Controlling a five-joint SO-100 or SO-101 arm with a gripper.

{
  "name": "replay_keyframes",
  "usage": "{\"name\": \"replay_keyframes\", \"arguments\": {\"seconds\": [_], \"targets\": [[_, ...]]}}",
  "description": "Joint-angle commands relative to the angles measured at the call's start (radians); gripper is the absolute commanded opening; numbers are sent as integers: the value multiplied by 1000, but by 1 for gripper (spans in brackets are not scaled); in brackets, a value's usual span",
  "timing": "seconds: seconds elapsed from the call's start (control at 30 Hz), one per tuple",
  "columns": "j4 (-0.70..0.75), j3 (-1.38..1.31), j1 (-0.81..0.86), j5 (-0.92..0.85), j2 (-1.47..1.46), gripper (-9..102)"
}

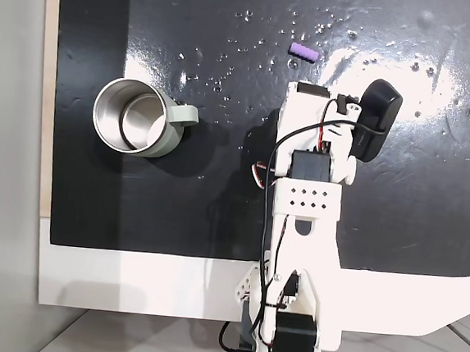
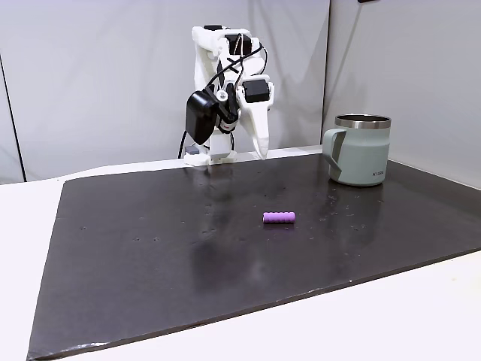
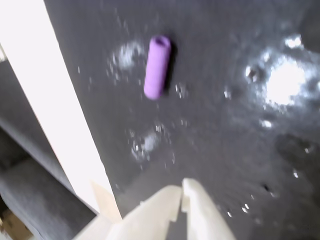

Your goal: Grasp a pengrip and put it in the cup.

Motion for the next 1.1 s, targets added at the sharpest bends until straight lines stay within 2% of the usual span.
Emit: {"name": "replay_keyframes", "arguments": {"seconds": [0.0,0.5,0.6,0.7,0.8,1.07], "targets": [[6,-156,41,74,-120,0],[37,-486,104,143,-512,0],[84,-548,94,169,-545,1],[152,-621,77,201,-580,7],[353,-815,66,310,-690,13],[393,-902,20,348,-739,19]]}}
